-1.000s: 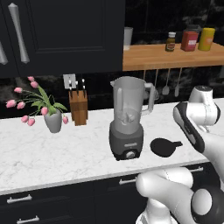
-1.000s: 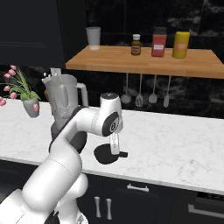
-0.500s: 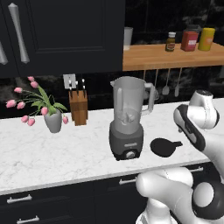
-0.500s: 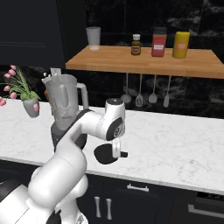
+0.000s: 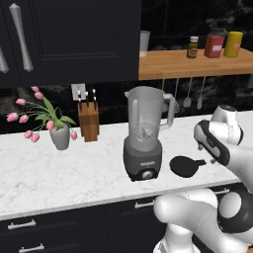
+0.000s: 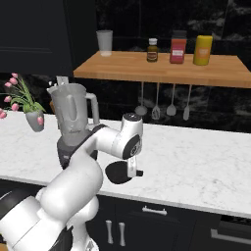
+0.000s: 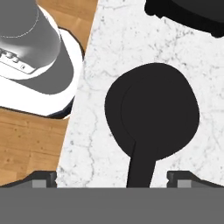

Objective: Close the lid blender by securely placing the lid on top.

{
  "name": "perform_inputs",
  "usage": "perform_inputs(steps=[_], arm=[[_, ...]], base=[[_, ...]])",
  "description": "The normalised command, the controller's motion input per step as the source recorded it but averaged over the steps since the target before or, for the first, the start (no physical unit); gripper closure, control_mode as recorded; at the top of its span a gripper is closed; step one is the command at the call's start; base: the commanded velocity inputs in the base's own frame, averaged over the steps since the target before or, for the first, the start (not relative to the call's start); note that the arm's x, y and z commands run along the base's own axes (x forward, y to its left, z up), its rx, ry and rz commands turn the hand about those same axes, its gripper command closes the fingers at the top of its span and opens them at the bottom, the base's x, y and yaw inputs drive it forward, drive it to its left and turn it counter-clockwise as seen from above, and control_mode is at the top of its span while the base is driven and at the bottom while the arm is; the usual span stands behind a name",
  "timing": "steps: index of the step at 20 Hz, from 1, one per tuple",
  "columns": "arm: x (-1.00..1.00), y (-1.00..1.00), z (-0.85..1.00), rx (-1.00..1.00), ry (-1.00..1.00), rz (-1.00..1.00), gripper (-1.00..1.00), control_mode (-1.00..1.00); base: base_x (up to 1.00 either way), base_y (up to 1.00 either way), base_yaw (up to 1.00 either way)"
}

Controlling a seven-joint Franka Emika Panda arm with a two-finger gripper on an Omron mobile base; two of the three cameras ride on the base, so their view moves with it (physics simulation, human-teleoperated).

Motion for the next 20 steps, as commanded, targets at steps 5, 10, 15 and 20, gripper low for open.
perform_inputs(steps=[5,10,15,20], arm=[[0.20,0.00,-0.35,0.00,0.00,0.00,-1.00,-1.00],[0.19,0.00,-0.35,0.00,0.00,0.02,-1.00,-1.00],[0.21,-0.02,-0.27,0.00,0.00,0.03,-1.00,-1.00],[0.24,-0.12,-0.22,0.00,0.00,0.04,-1.00,-1.00]], base=[[0.00,0.00,0.00],[0.00,0.00,0.00],[0.00,0.00,0.00],[0.00,0.00,0.00]])
